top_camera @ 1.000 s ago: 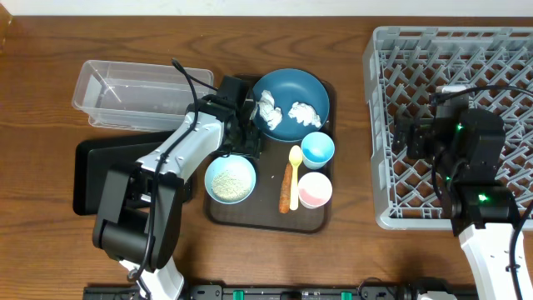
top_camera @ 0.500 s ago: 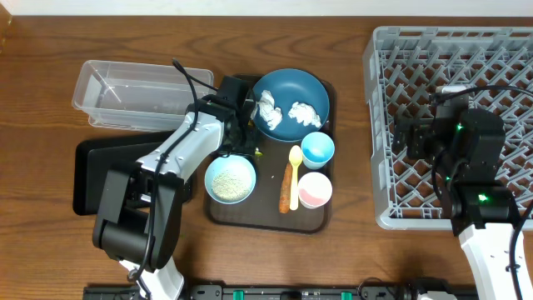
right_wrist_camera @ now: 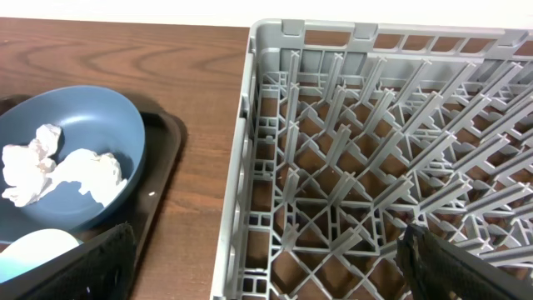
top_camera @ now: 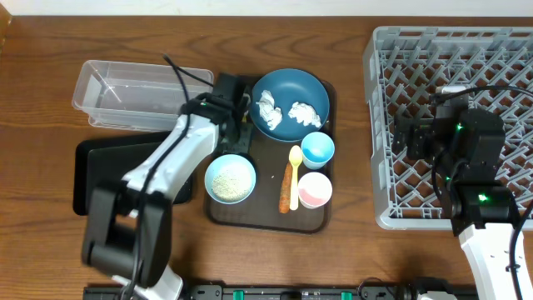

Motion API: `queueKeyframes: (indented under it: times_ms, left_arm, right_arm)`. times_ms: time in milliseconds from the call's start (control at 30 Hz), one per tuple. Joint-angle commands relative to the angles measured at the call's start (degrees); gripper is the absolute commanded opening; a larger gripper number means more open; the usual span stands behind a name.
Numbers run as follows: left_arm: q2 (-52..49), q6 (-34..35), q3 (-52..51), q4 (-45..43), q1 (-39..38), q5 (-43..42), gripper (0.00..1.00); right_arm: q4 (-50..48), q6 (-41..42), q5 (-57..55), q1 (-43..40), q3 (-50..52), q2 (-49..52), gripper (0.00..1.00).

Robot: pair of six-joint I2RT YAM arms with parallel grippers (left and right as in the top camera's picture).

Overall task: Sort waste into correct bins and load items into the dishwasher rack
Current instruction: 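Carry the wrapper left and drop it into the clear plastic bin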

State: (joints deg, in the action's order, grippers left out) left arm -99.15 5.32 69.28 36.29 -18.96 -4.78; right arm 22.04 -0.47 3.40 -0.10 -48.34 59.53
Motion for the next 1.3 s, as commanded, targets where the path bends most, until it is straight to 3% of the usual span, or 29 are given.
queueKeyframes:
  times_ms: [0, 200, 500, 633, 733, 800, 867, 933, 1100, 1267]
  left_arm:
    - [5.9, -0.6, 2.5, -1.1, 0.0, 5.7, 0.06]
    - [11.5, -0.5, 2.5, -7.5, 1.8, 17.6, 0.06]
    - [7.1, -0.3, 2.5, -12.8, 13.3, 17.5, 0.06]
    - [3.8, -0.3, 2.5, -13.4, 16.6, 13.6, 0.07]
    - [1.9, -0.3, 2.5, -14.4, 17.6, 12.0, 0.17]
    - [1.4, -0.3, 2.5, -14.6, 17.6, 11.8, 0.4]
    - [1.6, -0.3, 2.5, -14.6, 17.5, 11.8, 0.52]
    - [2.4, -0.3, 2.6, -14.6, 17.4, 11.0, 0.53]
    - [6.3, -0.3, 2.7, -16.1, 14.4, -0.9, 0.53]
    - [6.4, -0.3, 2.7, -18.6, 8.1, -2.1, 0.54]
  right_arm:
    - [0.1, -0.5, -0.2, 0.9, -1.3, 0.1, 0.99]
    - [0.1, -0.5, -0.2, 0.9, -1.3, 0.1, 0.99]
    - [0.1, -0.5, -0.2, 0.9, -1.3, 0.1, 0.99]
    - [0.1, -0.5, -0.2, 0.9, -1.3, 0.1, 0.99]
    - [0.1, -0.5, -0.2, 0.9, -1.3, 0.1, 0.99]
    - [0.2, -0.5, -0.2, 0.9, -1.3, 0.1, 0.99]
    - [0.4, -0.5, -0.2, 0.9, -1.3, 0.1, 0.99]
    - [0.7, -0.5, -0.2, 0.9, -1.3, 0.1, 0.99]
    - [0.6, -0.5, -0.2, 0.9, -1.3, 0.1, 0.99]
    - [0.7, -0.5, -0.2, 0.9, -1.3, 0.1, 0.99]
